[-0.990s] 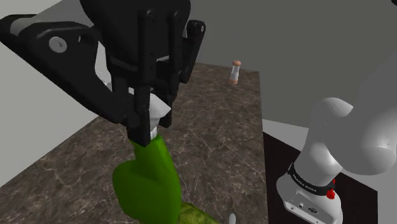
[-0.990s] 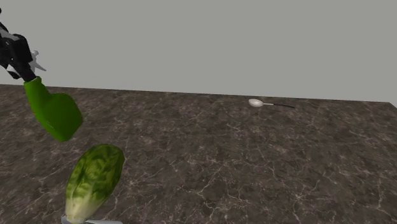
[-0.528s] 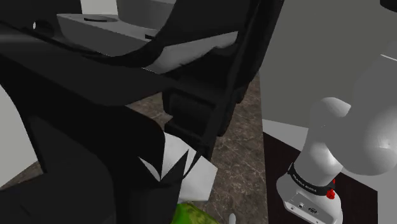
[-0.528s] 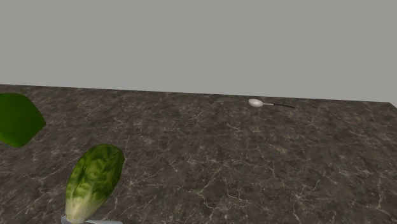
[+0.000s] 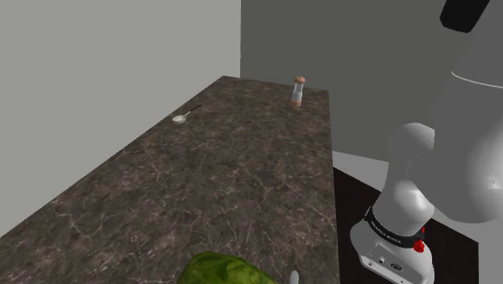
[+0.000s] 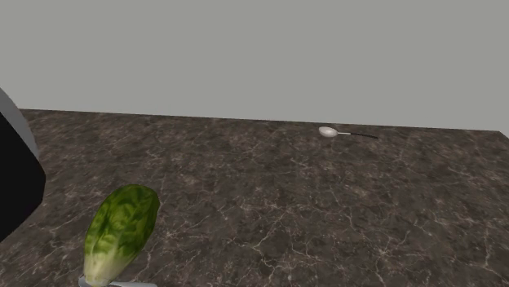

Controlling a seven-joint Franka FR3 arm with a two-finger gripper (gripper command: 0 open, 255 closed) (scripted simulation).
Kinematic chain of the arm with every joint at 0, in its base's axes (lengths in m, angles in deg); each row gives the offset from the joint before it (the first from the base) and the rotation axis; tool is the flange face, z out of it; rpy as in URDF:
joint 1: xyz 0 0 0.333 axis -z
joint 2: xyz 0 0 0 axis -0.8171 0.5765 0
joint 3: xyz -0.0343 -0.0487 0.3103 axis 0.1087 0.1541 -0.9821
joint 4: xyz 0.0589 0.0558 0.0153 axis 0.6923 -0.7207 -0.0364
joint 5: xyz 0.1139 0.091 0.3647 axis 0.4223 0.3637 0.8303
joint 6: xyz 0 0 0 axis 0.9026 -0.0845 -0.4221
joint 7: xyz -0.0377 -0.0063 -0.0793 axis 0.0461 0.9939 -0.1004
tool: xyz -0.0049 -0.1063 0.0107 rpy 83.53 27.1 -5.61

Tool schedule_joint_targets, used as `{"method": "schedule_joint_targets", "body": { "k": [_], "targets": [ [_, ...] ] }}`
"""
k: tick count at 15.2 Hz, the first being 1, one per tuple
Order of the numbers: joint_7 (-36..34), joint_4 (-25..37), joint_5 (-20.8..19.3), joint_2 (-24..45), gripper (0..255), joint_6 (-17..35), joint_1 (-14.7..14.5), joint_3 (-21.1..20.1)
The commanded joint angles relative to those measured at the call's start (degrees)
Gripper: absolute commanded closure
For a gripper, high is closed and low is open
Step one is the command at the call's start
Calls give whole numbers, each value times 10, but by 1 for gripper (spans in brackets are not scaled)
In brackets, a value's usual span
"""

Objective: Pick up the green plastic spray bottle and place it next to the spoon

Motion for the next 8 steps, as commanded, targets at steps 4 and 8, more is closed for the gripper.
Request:
{"method": "schedule_joint_targets", "body": {
  "k": [4,8],
  "targets": [
    [5,-57,23,-26,255,41,11,5],
    [19,-112,46,-54,255,80,22,15]
  ]
}}
